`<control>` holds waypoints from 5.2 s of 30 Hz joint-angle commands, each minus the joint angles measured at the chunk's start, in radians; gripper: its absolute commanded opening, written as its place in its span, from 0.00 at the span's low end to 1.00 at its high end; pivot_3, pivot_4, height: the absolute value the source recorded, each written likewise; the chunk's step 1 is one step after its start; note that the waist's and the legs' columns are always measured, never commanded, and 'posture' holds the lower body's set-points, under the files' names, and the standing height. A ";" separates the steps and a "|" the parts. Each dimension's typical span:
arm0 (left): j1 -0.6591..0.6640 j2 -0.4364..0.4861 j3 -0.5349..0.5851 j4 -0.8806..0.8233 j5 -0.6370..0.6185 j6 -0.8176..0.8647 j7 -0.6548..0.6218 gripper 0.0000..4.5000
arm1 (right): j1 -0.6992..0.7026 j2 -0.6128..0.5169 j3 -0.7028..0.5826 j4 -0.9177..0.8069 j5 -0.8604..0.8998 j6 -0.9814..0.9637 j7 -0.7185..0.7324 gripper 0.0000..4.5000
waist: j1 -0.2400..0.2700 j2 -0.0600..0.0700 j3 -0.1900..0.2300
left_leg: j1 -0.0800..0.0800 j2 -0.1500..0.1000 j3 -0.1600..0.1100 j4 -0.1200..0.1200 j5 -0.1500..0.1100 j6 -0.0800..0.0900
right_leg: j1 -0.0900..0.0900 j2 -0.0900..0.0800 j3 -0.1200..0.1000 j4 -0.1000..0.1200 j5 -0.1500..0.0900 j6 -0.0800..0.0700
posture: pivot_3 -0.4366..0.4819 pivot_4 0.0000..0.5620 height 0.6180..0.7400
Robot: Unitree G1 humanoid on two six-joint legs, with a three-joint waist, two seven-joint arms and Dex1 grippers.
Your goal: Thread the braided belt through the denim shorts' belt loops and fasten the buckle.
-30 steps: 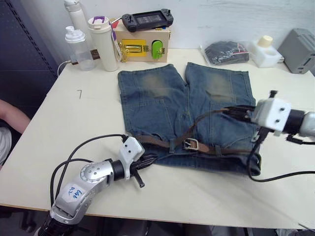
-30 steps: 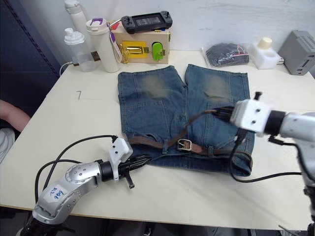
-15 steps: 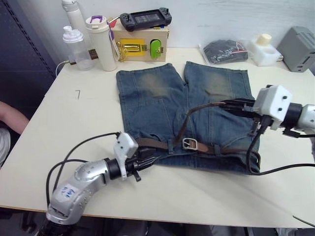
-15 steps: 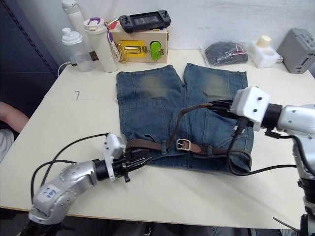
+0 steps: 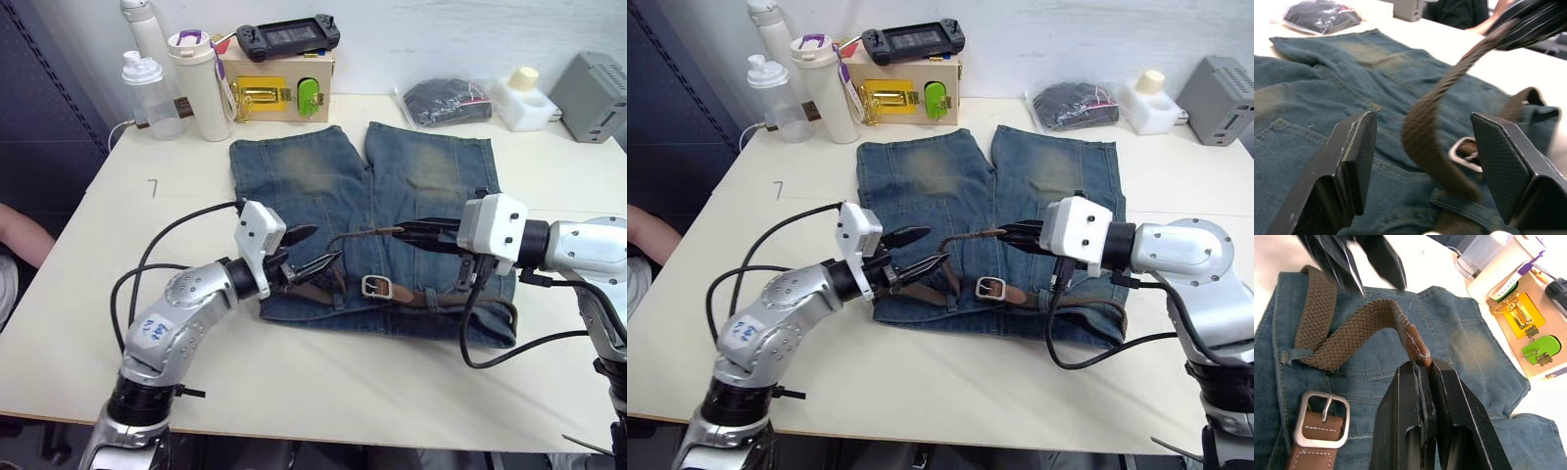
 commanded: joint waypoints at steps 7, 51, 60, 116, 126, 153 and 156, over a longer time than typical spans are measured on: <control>-0.041 -0.072 -0.012 0.043 0.062 -0.090 -0.029 0.75 | -0.013 0.005 -0.018 -0.061 0.030 0.049 -0.015 0.00 | -0.001 0.000 0.000 | 0.000 0.000 0.000 0.000 0.000 0.000 | 0.000 0.000 -0.001 -0.001 0.000 0.001 | 0.48 0.27 0.22; -0.062 -0.112 0.075 -0.038 0.029 0.018 0.015 0.00 | 0.353 0.068 0.067 -0.138 -0.200 0.120 -0.232 1.00 | 0.000 0.000 0.000 | 0.001 0.001 -0.001 -0.001 0.000 0.000 | 0.001 0.000 -0.002 -0.002 0.001 0.003 | 0.48 0.27 0.22; -0.051 -0.107 0.077 -0.038 0.030 0.028 0.009 0.00 | 0.338 0.079 0.078 -0.137 -0.211 0.114 -0.227 0.39 | 0.000 0.000 0.000 | 0.001 0.001 -0.001 -0.001 0.000 0.000 | 0.001 0.001 -0.002 -0.002 0.002 0.003 | 0.48 0.27 0.22; -0.005 -0.142 -0.019 -0.040 0.109 0.496 0.184 0.00 | 0.086 0.265 -0.042 -0.233 0.108 0.784 -0.560 0.01 | -0.020 0.000 0.000 | 0.004 0.000 -0.002 -0.004 0.001 -0.001 | 0.003 0.000 -0.001 -0.001 0.002 0.004 | 0.48 0.27 0.22; -0.044 -0.185 -0.006 -0.029 0.117 0.562 0.243 0.00 | 0.093 0.277 -0.022 -0.249 0.104 0.794 -0.589 0.01 | -0.020 0.000 0.000 | 0.005 0.000 -0.003 -0.005 0.001 -0.001 | 0.004 0.000 -0.001 -0.001 0.002 0.004 | 0.48 0.27 0.22; -0.179 -0.237 -0.121 0.099 0.146 0.366 0.131 0.00 | 0.080 0.156 0.274 -0.317 0.022 0.748 -0.477 0.01 | -0.025 -0.001 -0.001 | 0.006 0.000 -0.002 -0.009 0.001 -0.001 | 0.004 0.000 -0.002 -0.002 0.002 0.004 | 0.48 0.27 0.22; -0.173 -0.231 -0.115 0.115 0.152 0.350 0.119 0.00 | 0.103 0.132 0.212 -0.331 0.039 0.717 -0.445 0.01 | -0.024 -0.001 -0.001 | 0.005 0.000 -0.002 -0.009 0.001 -0.001 | 0.004 0.000 -0.002 -0.003 0.002 0.005 | 0.48 0.27 0.22</control>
